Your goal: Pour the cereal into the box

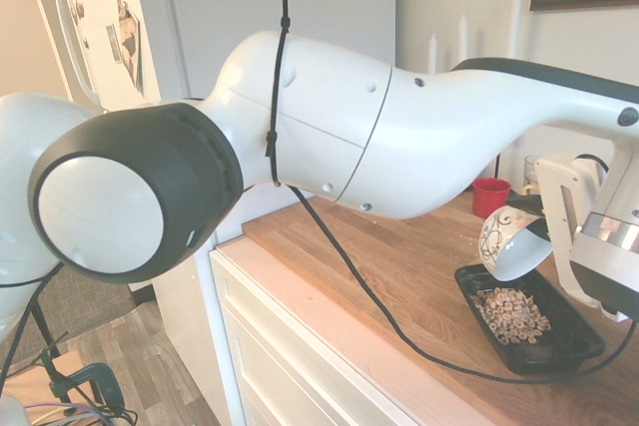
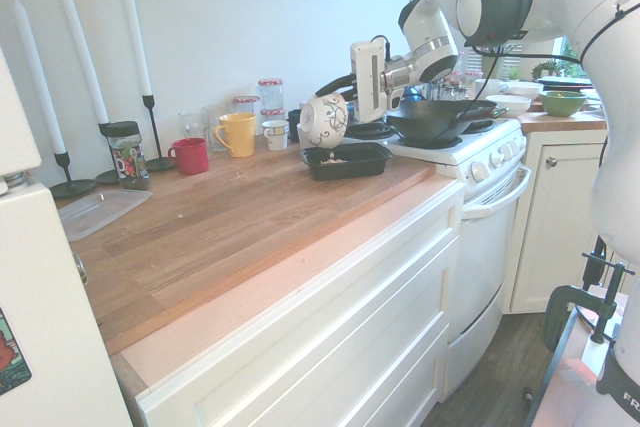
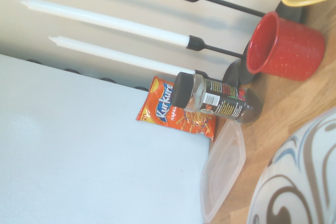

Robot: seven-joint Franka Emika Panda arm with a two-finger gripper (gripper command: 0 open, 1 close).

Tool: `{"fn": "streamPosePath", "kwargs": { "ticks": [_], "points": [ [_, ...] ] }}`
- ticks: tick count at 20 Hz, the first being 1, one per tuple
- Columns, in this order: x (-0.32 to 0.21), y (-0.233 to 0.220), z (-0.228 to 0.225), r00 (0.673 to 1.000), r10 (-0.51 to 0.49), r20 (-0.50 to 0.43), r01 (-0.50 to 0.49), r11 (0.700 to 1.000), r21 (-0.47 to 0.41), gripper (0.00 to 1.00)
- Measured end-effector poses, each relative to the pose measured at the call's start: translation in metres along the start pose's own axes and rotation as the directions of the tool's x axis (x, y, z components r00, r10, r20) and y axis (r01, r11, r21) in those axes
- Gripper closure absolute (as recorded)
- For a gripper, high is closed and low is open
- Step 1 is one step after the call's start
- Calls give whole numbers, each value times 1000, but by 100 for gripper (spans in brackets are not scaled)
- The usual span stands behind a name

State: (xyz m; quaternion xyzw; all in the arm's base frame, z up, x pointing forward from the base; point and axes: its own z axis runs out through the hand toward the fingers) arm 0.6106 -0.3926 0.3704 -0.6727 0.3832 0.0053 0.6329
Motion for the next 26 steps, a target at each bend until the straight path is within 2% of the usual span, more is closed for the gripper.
{"fn": "streamPosePath", "kwargs": {
  "ticks": [12, 16, 21, 26],
  "points": [
    [-20, -30, 4, 999, -53, 1, 53, 997, -58, 100],
    [-45, -65, 10, 993, -89, -82, 72, 980, -188, 100],
    [-80, -102, 56, 971, -140, -196, 54, 918, -393, 100],
    [-102, -111, 142, 908, -254, -332, 6, 803, -597, 100]
  ]
}}
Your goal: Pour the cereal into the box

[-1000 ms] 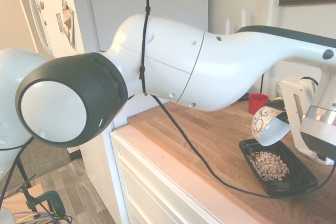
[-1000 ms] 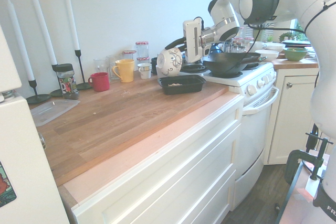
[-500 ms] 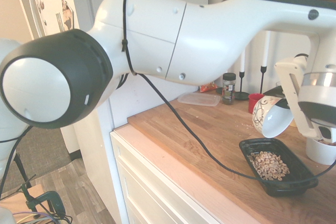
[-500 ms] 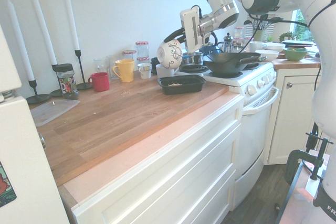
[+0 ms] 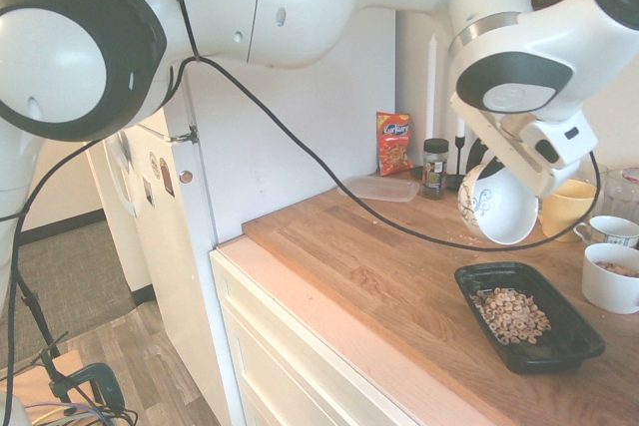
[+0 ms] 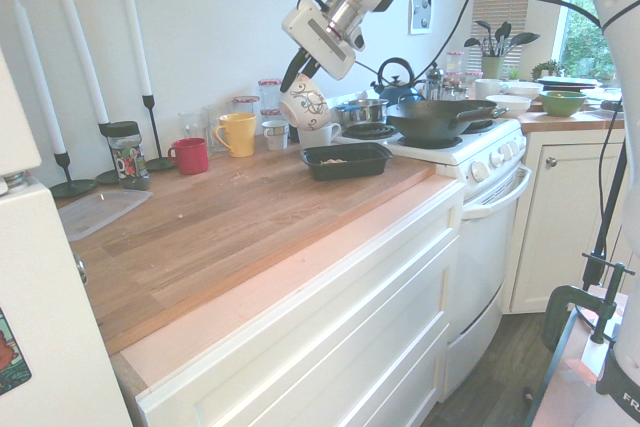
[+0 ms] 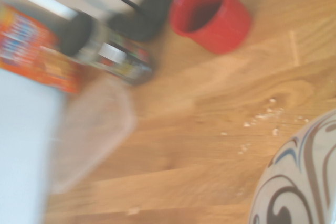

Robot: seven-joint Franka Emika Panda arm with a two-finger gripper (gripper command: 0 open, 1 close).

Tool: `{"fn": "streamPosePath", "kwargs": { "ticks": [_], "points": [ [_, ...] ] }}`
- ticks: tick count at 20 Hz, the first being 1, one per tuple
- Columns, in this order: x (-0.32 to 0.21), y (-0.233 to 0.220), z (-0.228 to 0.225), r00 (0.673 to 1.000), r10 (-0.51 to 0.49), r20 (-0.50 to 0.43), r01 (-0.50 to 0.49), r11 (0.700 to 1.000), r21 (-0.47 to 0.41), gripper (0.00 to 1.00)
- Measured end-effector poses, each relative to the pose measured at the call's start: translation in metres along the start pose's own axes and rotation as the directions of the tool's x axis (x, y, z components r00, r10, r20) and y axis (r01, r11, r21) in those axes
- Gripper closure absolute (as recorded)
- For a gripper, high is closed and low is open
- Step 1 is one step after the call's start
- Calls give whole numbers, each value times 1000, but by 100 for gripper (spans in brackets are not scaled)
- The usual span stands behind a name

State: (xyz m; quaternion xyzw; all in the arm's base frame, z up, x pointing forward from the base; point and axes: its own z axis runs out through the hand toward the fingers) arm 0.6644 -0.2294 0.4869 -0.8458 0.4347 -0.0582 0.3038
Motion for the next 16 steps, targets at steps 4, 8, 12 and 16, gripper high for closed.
{"fn": "streamPosePath", "kwargs": {
  "ticks": [4, 8, 12, 16],
  "points": [
    [-57, -54, 60, 981, -76, -179, 43, 983, -180, 100],
    [-102, -75, 117, 930, -185, -317, 60, 929, -365, 100],
    [-131, -81, 148, 884, -271, -382, 52, 868, -494, 100],
    [-160, -84, 178, 876, -309, -370, 69, 841, -537, 100]
  ]
}}
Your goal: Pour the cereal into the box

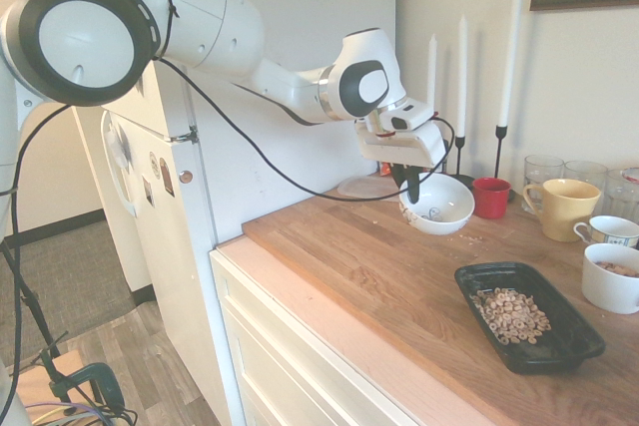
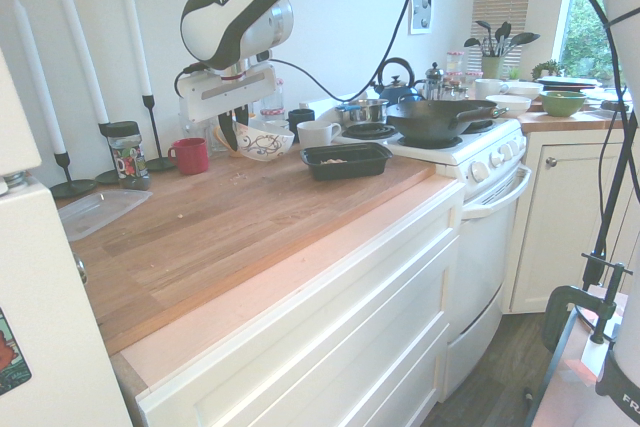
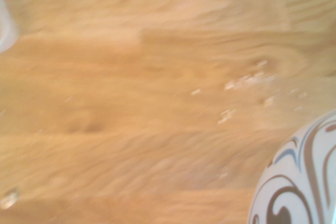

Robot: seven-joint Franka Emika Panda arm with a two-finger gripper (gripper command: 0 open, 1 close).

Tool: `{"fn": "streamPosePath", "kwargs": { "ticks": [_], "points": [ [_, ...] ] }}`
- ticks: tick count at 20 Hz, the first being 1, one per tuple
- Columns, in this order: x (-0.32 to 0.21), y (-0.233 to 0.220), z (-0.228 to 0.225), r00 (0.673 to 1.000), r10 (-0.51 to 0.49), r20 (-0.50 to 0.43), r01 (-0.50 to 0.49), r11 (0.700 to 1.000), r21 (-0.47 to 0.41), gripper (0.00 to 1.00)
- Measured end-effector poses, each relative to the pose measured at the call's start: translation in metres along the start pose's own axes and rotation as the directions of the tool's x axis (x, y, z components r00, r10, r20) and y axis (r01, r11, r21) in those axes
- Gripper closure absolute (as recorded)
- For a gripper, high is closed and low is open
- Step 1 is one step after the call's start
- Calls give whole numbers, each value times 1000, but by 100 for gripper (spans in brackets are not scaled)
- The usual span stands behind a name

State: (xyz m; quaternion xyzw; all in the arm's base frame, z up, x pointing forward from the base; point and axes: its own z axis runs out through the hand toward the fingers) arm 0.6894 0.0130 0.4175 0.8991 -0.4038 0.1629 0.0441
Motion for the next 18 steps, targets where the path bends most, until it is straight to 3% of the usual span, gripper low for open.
{"fn": "streamPosePath", "kwargs": {
  "ticks": [8, 16, 17, 18],
  "points": [
    [-88, -51, 41, 987, -119, -110, 108, 990, -95, 100],
    [-108, -55, 74, 976, -169, -136, 148, 978, -147, 100],
    [-107, -55, 74, 976, -170, -137, 149, 978, -148, 0],
    [-107, -55, 74, 976, -169, -137, 148, 978, -148, 0]
  ]
}}
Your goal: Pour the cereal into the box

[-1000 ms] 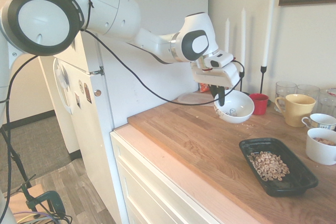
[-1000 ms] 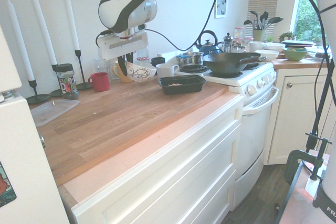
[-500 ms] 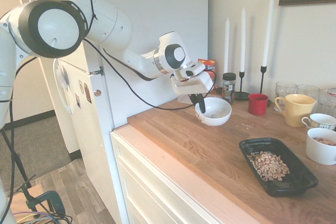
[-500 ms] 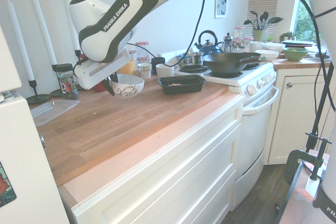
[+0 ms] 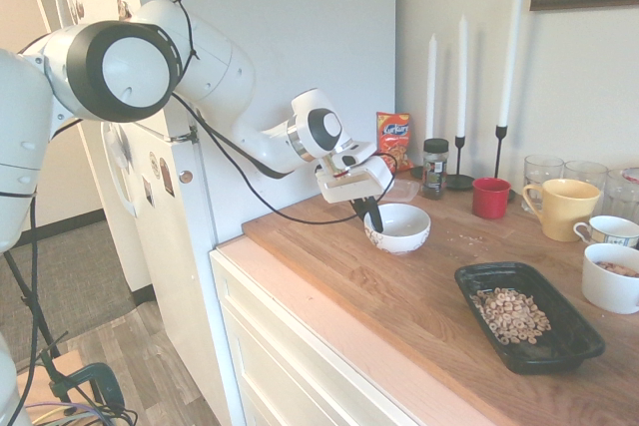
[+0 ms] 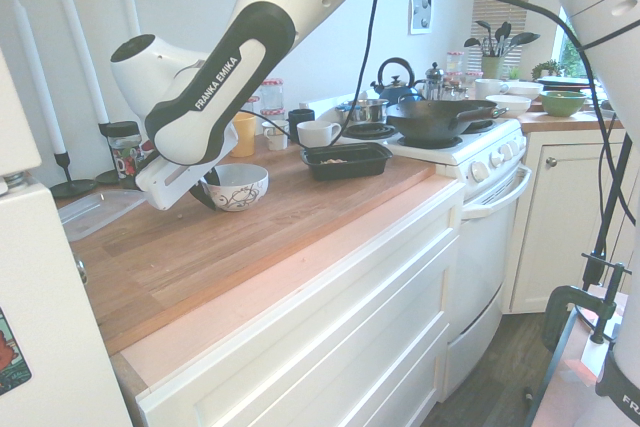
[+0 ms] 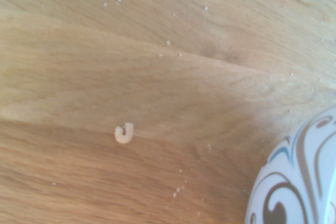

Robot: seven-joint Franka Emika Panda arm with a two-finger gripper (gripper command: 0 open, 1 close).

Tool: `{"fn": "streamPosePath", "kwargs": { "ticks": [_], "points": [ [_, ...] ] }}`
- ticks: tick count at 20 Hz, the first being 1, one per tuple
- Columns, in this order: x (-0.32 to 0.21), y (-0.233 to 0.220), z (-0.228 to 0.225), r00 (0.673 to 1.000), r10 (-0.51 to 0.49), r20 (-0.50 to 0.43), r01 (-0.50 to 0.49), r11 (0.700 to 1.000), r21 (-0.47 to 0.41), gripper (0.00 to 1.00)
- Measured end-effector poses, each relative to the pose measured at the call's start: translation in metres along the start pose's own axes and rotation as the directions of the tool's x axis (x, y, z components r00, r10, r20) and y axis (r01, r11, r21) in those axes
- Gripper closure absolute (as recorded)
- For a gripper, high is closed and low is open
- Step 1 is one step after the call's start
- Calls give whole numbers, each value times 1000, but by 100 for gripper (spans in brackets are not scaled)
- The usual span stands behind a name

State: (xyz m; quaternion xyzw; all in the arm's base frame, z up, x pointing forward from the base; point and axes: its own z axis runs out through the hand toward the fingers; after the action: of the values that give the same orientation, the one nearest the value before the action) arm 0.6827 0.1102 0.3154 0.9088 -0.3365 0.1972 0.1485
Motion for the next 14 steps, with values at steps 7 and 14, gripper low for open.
{"fn": "streamPosePath", "kwargs": {
  "ticks": [7, 14],
  "points": [
    [9, 7, -8, 998, 40, 41, -41, 999, 19, 0],
    [25, 27, -34, 988, 71, 139, -79, 995, 55, 0]
  ]
}}
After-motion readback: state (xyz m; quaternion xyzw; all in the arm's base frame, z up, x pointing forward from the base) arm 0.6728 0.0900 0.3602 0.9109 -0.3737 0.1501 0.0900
